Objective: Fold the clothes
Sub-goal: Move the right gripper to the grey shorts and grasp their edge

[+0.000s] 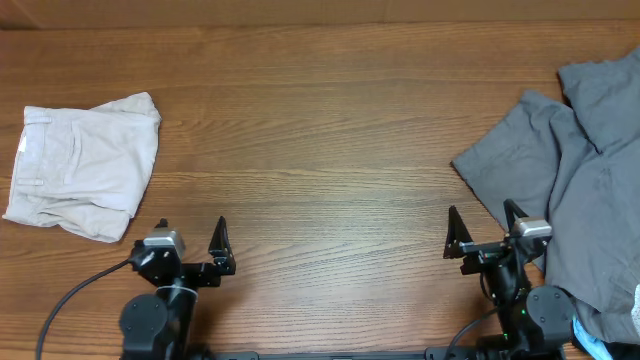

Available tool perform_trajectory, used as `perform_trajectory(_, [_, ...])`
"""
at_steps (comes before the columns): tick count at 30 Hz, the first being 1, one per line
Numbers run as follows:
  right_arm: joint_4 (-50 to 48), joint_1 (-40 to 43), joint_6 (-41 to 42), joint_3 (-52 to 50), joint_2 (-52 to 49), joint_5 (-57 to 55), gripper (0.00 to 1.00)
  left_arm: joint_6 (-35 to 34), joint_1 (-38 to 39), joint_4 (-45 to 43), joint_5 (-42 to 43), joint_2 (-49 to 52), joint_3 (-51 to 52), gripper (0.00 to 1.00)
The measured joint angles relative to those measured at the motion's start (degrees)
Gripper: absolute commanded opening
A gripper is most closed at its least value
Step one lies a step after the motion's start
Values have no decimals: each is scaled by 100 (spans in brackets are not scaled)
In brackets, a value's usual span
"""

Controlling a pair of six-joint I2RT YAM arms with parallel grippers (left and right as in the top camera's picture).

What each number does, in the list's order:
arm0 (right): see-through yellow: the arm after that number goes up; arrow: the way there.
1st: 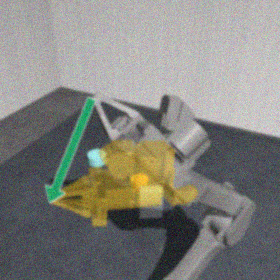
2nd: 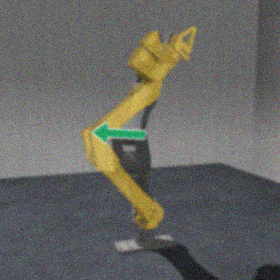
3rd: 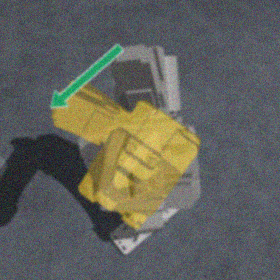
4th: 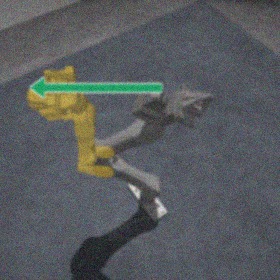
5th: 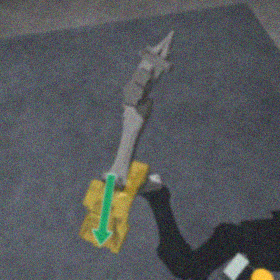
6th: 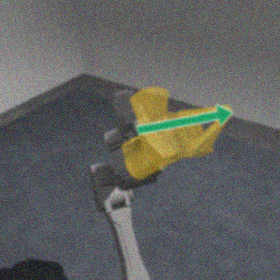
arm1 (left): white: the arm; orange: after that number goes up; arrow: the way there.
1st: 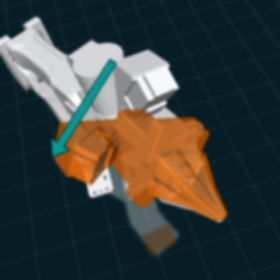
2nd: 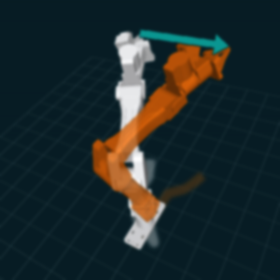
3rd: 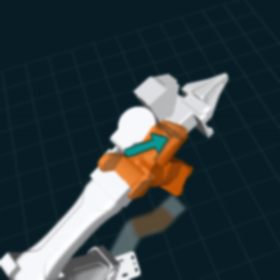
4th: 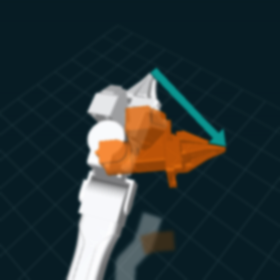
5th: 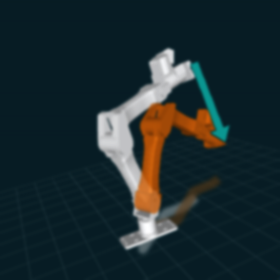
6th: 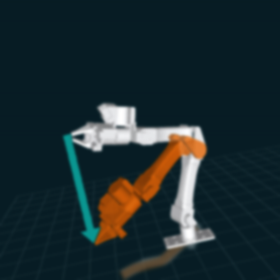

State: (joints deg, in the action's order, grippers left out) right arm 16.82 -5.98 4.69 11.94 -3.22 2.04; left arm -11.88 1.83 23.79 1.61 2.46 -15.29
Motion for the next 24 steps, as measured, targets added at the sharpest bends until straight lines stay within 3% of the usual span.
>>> perform_trajectory(7, [431, 0, 9, 1150, -1729, -166, 100, 4, 0, 946, 17, 1729, -1438, 100])
perform_trajectory(14, [1622, 157, 22, 3106, -4927, -352, 100, 26, 0, 1709, 181, 4076, -2625, 100])
perform_trajectory(24, [748, 518, 4, 3598, -8155, -551, 98, -20, 0, 1744, 487, 5960, -2732, 100])
